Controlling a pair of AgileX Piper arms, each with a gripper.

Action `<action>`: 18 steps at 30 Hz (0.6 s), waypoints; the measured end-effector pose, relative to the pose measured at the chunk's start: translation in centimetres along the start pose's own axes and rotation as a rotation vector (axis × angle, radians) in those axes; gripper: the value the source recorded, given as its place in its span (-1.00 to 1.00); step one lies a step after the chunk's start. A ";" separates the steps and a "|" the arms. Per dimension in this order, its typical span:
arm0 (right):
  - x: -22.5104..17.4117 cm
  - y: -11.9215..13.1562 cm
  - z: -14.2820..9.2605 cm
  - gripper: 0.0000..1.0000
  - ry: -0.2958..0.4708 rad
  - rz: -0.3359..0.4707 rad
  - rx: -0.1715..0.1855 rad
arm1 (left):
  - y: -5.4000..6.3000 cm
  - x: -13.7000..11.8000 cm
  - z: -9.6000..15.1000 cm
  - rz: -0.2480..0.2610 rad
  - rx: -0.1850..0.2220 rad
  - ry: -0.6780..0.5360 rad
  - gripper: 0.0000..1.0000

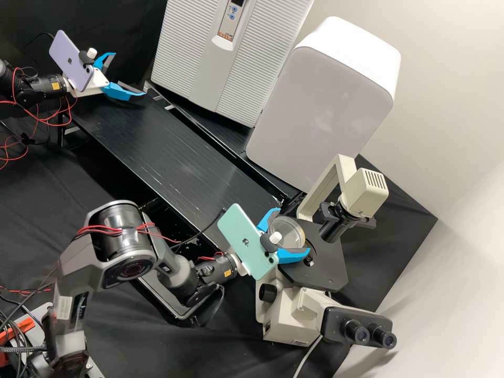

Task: Place the petri dish on the bench

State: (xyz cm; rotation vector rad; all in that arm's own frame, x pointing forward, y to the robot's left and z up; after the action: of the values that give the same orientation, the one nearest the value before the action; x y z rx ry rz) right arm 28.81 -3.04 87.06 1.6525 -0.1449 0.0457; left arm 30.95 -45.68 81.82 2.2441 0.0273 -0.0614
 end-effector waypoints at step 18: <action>-4.2 -6.5 -5.9 -1.00 0.201 -0.238 -0.053 | 0.0 0.0 0.0 0.000 0.000 0.000 1.00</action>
State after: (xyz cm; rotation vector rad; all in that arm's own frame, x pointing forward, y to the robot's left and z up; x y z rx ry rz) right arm 25.77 3.62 80.62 1.5917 0.2020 0.0266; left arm 30.95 -45.68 81.82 2.2441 0.0273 -0.0614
